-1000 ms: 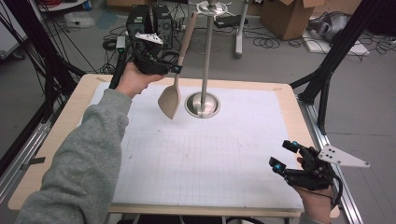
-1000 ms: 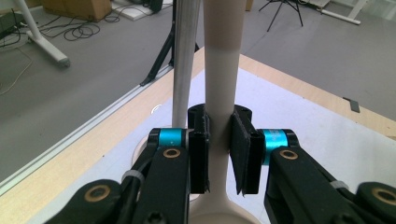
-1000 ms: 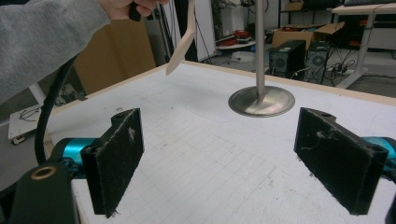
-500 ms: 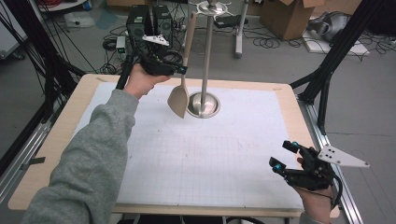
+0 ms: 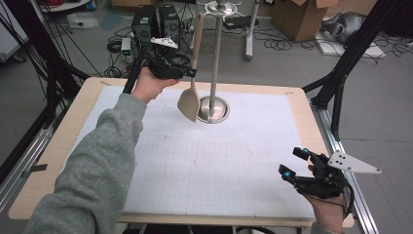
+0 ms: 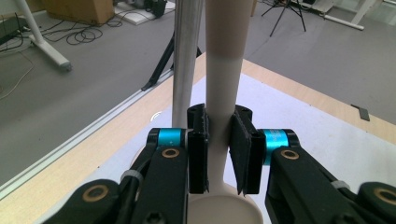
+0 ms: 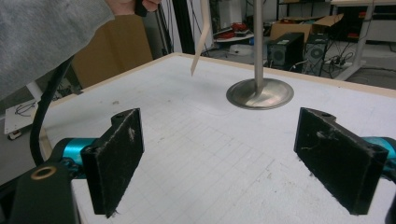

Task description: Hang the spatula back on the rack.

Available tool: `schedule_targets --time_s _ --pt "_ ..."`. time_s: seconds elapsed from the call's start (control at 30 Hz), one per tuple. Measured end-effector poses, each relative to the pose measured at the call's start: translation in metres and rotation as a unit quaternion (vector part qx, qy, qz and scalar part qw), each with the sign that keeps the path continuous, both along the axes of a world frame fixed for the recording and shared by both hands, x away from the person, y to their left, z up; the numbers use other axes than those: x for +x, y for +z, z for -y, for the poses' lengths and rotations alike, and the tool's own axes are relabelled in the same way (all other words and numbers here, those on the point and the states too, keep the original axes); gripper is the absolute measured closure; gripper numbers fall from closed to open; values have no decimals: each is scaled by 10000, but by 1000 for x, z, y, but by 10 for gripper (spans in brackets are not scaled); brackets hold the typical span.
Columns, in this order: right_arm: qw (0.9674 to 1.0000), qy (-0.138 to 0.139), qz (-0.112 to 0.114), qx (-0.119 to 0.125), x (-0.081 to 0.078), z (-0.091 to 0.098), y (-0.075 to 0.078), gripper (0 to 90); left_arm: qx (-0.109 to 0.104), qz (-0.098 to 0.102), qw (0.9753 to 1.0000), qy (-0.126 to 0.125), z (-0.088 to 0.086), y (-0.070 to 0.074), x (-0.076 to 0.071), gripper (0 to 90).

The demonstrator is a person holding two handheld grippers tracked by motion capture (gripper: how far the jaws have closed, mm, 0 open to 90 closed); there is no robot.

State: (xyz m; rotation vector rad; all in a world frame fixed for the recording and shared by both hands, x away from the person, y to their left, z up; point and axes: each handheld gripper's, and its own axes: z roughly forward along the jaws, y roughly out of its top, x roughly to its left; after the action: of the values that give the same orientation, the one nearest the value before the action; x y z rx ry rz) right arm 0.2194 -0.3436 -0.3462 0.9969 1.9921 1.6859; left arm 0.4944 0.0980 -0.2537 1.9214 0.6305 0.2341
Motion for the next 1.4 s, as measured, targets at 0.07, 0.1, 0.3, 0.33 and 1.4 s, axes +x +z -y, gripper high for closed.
schedule_targets --time_s 0.07,0.1,0.3,0.33,1.4 --pt "10000 8 5 10 0 0 0 148 -4 0 10000 10 0 0 0 772" --pt "10000 0 -8 12 0 1 0 149 11 3 10000 -8 -1 0 0 773" --pt "10000 -79 -26 4 2 2 -3 148 -101 -7 9999 47 -2 1 1 745" --pt "10000 -77 -45 0 2 2 -3 148 -159 28 9998 80 -3 2 1 721" --pt "9999 60 82 -114 12 -15 -1 149 -187 496 9981 304 -47 6 -40 117"
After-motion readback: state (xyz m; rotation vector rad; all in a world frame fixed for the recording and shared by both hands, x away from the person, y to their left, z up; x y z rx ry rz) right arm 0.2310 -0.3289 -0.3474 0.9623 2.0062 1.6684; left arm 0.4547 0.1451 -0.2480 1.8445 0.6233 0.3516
